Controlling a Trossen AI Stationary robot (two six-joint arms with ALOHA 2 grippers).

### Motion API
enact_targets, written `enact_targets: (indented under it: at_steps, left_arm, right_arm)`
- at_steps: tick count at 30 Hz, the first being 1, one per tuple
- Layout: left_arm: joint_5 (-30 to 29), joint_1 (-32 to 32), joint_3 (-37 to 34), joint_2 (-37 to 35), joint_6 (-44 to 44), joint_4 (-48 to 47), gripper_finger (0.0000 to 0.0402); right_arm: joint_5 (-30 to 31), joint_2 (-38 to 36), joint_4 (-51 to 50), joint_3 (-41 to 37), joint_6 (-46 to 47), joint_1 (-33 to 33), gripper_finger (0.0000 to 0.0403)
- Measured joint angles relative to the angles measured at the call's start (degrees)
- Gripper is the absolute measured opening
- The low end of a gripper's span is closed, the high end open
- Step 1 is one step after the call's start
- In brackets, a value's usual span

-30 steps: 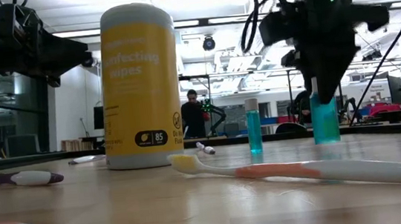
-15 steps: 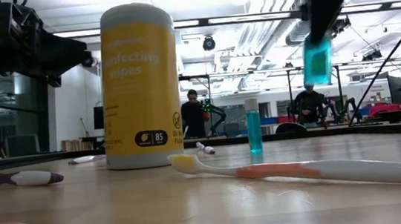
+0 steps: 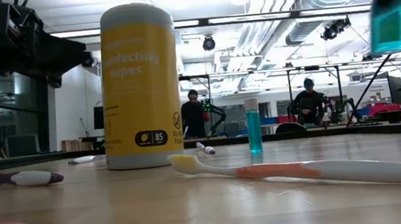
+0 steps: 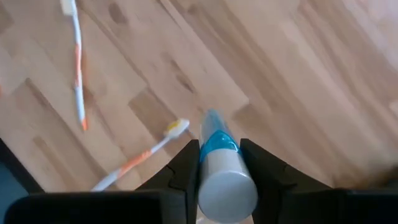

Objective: Pick & Place toothbrushing station
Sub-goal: Put the bottom blue mouthwash in the middle section of the transparent organizer

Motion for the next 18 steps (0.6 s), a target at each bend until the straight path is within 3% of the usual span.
enact_targets:
  at_steps: [9, 18]
  left_arm:
    - [0.68, -0.01, -0.01, 0.00, -2.51, -1.29, 0.0130]
    - [0.59, -0.01, 0.01, 0.00, -3.21, -2.86, 0.0130]
  right_arm:
    - [-4.91, 0.02, 0.16, 0.00, 8.57, 5.34, 0.0086]
    - [-5.56, 0.02, -2.44, 0.00, 16.49, 11.73, 0.0086]
